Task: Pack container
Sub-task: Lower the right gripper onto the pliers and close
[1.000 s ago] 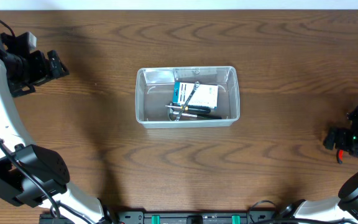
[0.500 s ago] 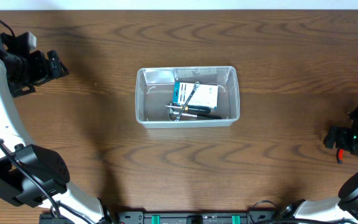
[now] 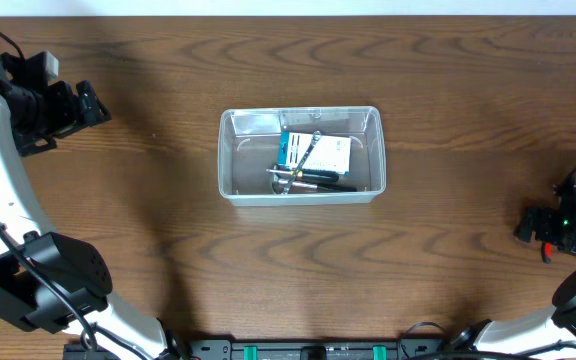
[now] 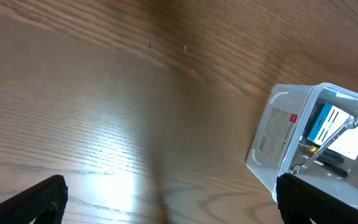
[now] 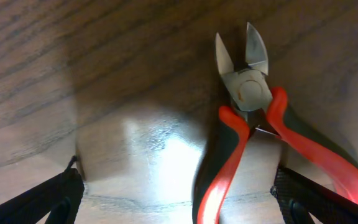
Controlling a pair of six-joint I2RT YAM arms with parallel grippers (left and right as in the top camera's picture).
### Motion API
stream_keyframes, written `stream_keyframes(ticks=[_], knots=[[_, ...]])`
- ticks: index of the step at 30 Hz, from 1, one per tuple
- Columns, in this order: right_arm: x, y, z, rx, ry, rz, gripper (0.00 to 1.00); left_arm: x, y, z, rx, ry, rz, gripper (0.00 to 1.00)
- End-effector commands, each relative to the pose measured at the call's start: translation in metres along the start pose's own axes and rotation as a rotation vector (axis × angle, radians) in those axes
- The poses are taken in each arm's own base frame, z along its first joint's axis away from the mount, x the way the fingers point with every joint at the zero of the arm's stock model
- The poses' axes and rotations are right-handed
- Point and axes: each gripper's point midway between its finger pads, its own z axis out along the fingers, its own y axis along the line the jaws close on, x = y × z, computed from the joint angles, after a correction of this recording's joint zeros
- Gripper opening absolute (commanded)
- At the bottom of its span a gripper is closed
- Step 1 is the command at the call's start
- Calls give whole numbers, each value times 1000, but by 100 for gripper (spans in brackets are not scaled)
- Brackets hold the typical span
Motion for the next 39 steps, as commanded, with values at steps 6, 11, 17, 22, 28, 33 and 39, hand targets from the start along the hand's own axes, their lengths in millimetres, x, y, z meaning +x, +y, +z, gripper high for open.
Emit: stream_keyframes(ticks=[6, 11, 17, 22, 28, 33, 39], knots=[[2, -1, 11, -19, 16, 22, 99, 0, 2, 4, -7, 11, 3, 98], [0, -2, 11, -15, 8, 21, 90, 0, 2, 4, -7, 11, 3, 98], [-2, -2, 11, -13, 3, 21, 74, 0, 2, 4, -7, 11, 3, 98], [-2, -2, 11, -12, -1, 21, 60, 0, 2, 4, -7, 11, 3, 98], [-2, -3, 11, -11, 0, 21, 49, 0, 2, 4, -7, 11, 3, 98], [-2, -3, 11, -11, 0, 21, 41, 0, 2, 4, -7, 11, 3, 98], [-2, -2, 11, -12, 0, 21, 33, 0, 2, 4, -7, 11, 3, 98]])
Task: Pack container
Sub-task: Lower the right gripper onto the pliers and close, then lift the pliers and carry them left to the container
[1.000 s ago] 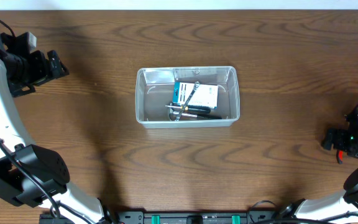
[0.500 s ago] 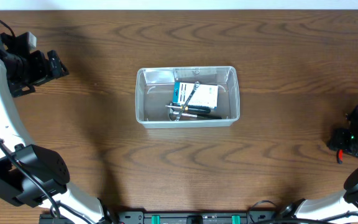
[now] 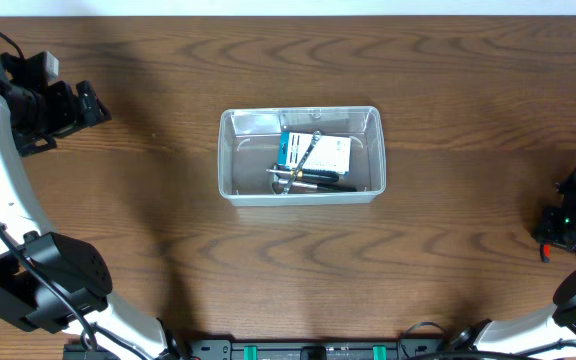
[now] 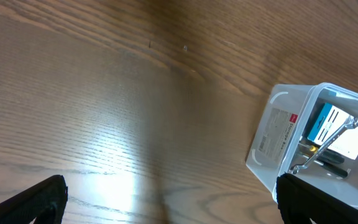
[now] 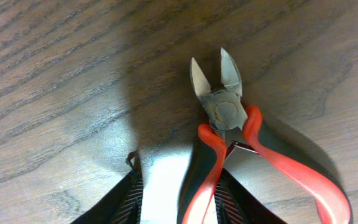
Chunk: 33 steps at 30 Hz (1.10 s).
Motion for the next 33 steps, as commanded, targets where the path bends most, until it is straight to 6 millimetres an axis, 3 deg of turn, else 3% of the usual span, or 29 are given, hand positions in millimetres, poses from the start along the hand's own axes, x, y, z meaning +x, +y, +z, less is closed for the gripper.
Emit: stream_keyframes(ticks=[1, 25, 28, 33], knots=[[6, 2, 10, -27, 29, 16, 32, 0, 2, 4, -7, 11, 3, 98], [5, 2, 10, -27, 27, 49, 10, 0, 2, 4, -7, 11, 3, 98], [3, 2, 8, -28, 21, 67, 2, 0, 2, 4, -7, 11, 3, 98], [-7, 7, 1, -73, -6, 71, 1, 0, 2, 4, -7, 11, 3, 98]])
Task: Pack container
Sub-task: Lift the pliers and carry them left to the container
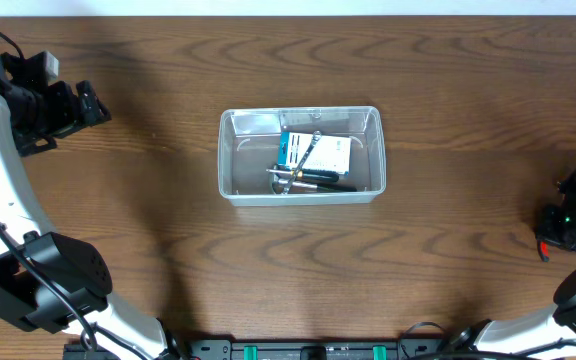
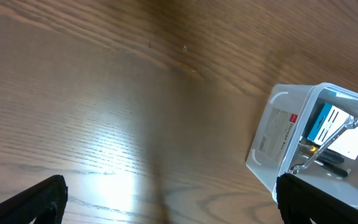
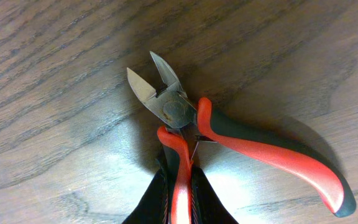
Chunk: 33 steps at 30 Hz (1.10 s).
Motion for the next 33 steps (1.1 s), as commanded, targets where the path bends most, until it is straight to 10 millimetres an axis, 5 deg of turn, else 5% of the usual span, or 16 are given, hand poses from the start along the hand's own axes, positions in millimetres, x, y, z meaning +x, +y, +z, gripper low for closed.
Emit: stream_keyframes(ticks=[1, 7, 15, 24, 28, 33], knots=[[-9, 5, -1, -57, -14, 29, 1, 0, 2, 4, -7, 11, 3, 98], [-25, 15, -21, -81, -17, -1, 1, 0, 2, 4, -7, 11, 3, 98], [-83, 67, -90, -185, -114, -132, 1, 0, 2, 4, -7, 11, 3, 98], [-137, 194, -175, -278, -323, -483, 1, 0, 2, 4, -7, 11, 3, 98], [-132, 264, -197, -308, -377, -692, 1, 0, 2, 4, -7, 11, 3, 98], [-97, 345, -203, -352, -396, -987, 1, 0, 2, 4, -7, 11, 3, 98]])
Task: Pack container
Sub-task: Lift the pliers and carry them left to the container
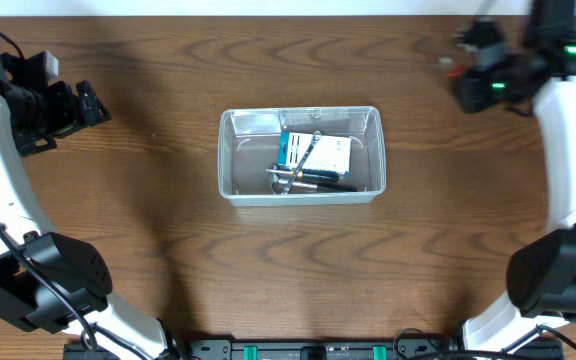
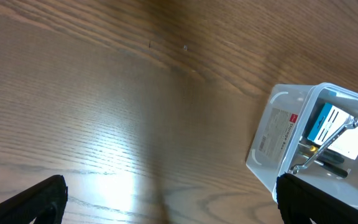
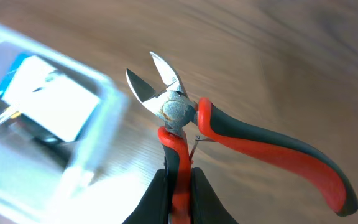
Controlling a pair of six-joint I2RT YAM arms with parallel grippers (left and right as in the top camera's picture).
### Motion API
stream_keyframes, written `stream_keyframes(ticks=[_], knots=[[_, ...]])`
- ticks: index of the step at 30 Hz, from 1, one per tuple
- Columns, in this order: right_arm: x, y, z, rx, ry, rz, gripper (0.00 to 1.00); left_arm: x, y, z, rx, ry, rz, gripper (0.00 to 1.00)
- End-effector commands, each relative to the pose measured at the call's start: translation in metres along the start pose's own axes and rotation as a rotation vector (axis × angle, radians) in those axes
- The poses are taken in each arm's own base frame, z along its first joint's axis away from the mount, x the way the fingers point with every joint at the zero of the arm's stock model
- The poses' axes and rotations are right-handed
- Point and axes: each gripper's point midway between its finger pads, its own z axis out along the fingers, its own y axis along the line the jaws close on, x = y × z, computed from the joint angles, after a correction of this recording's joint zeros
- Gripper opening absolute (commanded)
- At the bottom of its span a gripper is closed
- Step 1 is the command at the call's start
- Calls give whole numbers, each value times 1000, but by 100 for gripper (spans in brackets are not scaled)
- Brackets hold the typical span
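Observation:
A clear plastic container (image 1: 230, 150) sits mid-table holding a blue-and-white box (image 1: 328, 152), a wrench and dark tools. My right gripper (image 3: 179, 186) is shut on one handle of the red-and-black cutters (image 3: 185, 118), held in the air at the far right of the table, right of the container (image 3: 73, 168); overhead the right gripper (image 1: 468, 60) shows there with a bit of red at its tip. My left gripper (image 2: 166, 199) stands wide open with nothing in it at the far left, the container (image 2: 278, 134) off to its right.
Bare wood-grain table (image 1: 118, 240) surrounds the container. The left arm's base (image 1: 48, 275) stands at the front left, the right arm's base (image 1: 558, 280) at the front right. The table's far edge runs along the top.
My right gripper, then low on the table at the right edge with the cutters, is now raised at the far right beside the container, still holding them. The left arm has not moved.
My right gripper stood open around the cutters lying at the table's right edge. Its fingers were then closer about one handle, then shut on it. Now the cutters hang in the air near the container's far right corner. The left gripper stayed open throughout.

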Motion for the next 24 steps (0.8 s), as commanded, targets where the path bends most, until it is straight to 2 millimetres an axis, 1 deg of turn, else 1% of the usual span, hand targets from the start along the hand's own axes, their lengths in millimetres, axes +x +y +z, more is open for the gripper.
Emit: stream_keyframes(ticks=[1, 2, 6, 8, 11, 15, 20, 24], knots=[[-22, 54, 7, -75, -24, -221, 1, 0, 3, 4, -7, 11, 3, 98], [-25, 71, 10, -96, -23, -277, 1, 0, 3, 4, -7, 11, 3, 98], [-31, 119, 18, -153, -21, -401, 1, 0, 3, 4, -7, 11, 3, 98], [-31, 138, 21, -177, -17, -439, 1, 0, 3, 4, -7, 11, 3, 98], [-31, 159, 26, -196, -7, -482, 1, 0, 3, 4, -7, 11, 3, 98], [-28, 171, 36, -218, 10, -503, 1, 0, 3, 4, -7, 11, 3, 98], [-20, 177, 57, -244, 61, -505, 1, 0, 3, 4, -7, 11, 3, 98], [-4, 183, 79, -284, 134, -541, 1, 0, 3, 4, -7, 11, 3, 98]])
